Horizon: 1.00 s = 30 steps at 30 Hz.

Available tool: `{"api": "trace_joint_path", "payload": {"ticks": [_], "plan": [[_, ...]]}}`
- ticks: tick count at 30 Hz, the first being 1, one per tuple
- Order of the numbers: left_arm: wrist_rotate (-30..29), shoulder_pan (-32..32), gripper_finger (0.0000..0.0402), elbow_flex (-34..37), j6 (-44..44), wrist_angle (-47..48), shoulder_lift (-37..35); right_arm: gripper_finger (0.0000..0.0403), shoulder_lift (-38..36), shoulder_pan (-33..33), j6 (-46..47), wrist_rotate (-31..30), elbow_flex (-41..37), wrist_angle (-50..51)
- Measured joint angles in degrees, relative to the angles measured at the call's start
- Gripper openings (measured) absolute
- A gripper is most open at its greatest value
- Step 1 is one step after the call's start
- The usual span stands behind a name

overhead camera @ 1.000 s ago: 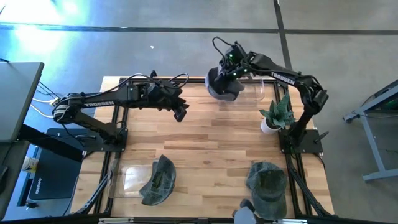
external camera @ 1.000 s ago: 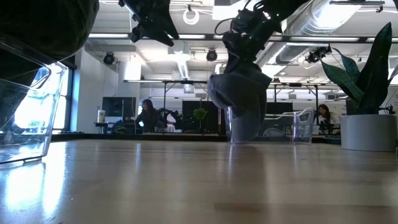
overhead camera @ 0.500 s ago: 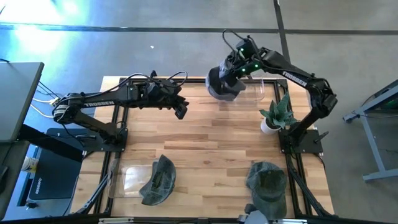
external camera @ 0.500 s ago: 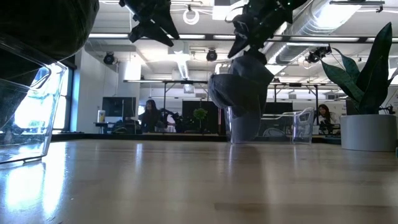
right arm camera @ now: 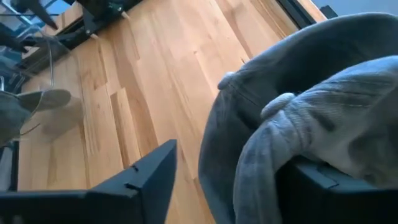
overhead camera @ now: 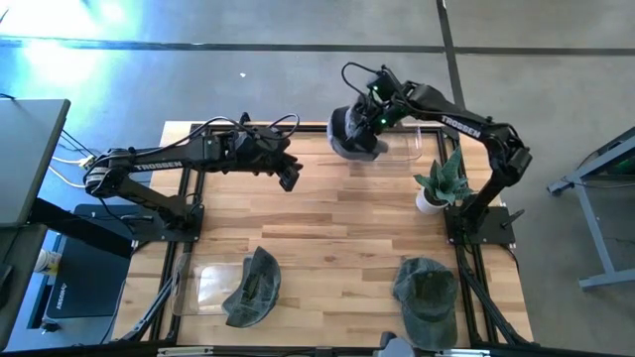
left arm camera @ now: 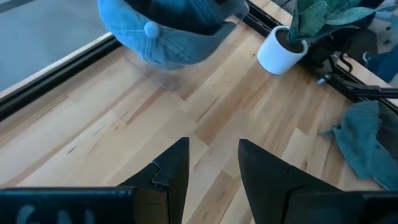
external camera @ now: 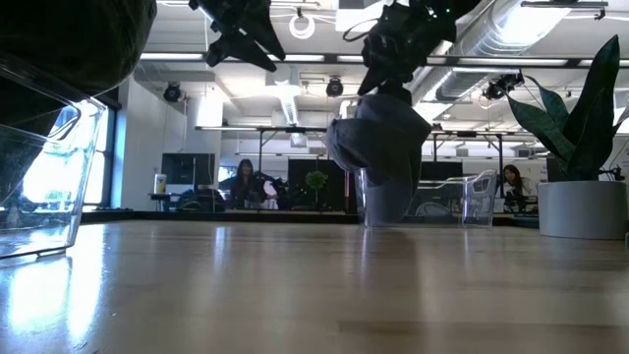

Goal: Pick & Place hat
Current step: Put the gray cap into the top transparent bin

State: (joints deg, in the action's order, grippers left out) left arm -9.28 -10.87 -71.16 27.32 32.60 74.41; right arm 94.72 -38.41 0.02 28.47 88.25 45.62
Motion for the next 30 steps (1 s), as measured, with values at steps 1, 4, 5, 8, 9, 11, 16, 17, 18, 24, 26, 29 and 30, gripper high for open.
{"api": "trace_joint_path", "payload": {"ticks": [1, 4, 5, 8, 9, 11, 16, 17, 18, 24, 26, 29, 30], "plan": [[0.33, 0.00, 0.0133, 0.00, 0.01, 0.00, 0.00, 0.0235, -0.05, -0.32, 0.14, 0.06, 0.00, 0.16], [1.25, 0.00, 0.0133, 0.00, 0.06, 0.04, 0.00, 0.0258, -0.29, -1.48, 1.90, 0.09, 0.00, 0.61], [1.31, 0.00, 0.0133, 0.00, 0.06, 0.04, 0.00, 0.0260, -0.41, -1.98, 2.52, 0.59, 0.00, 0.52], [1.27, 0.00, 0.0133, 0.00, 1.60, 0.32, 0.00, 0.0261, -0.57, -3.00, 3.85, 2.89, 0.00, -0.20], [1.22, -0.02, 0.0133, 0.00, 3.04, 0.83, 0.00, 0.0260, -0.61, -3.31, 4.32, 3.36, 0.00, -0.46], [0.98, -0.58, 0.0133, 0.00, 5.24, 1.63, 0.00, 0.0255, -0.61, -3.69, 5.01, 4.26, 0.00, -0.43], [1.21, -4.14, 0.0133, 0.00, 10.87, 6.35, 0.75, 0.0240, -1.46, -3.70, 4.54, 5.11, -0.02, -0.40], [1.22, -4.88, 0.0133, 0.00, 11.96, 7.64, 1.12, 0.0237, -2.06, -3.71, 5.30, 4.70, -0.02, -0.46], [1.22, -5.46, 0.0133, 0.04, 12.57, 9.21, 1.31, 0.0234, -2.71, -3.92, 5.69, 4.51, -0.02, -0.43], [2.24, -6.38, 0.0133, 0.04, 11.71, 9.24, 2.31, 0.0229, -5.71, -4.06, 6.15, 5.24, 0.00, -0.49], [2.42, -6.36, 0.0133, -0.07, 11.09, 6.83, 2.94, 0.0228, -5.22, -4.01, 6.14, 5.48, 0.00, -0.03], [3.90, -6.38, 0.0133, 0.04, 10.20, 5.45, 3.93, 0.0223, -3.08, -3.03, 5.22, 4.14, 0.00, -0.86], [4.00, -6.38, 0.0133, 0.03, 10.18, 4.13, 4.31, 0.0220, -2.32, -2.56, 4.72, 4.02, 0.00, -1.42]]}}
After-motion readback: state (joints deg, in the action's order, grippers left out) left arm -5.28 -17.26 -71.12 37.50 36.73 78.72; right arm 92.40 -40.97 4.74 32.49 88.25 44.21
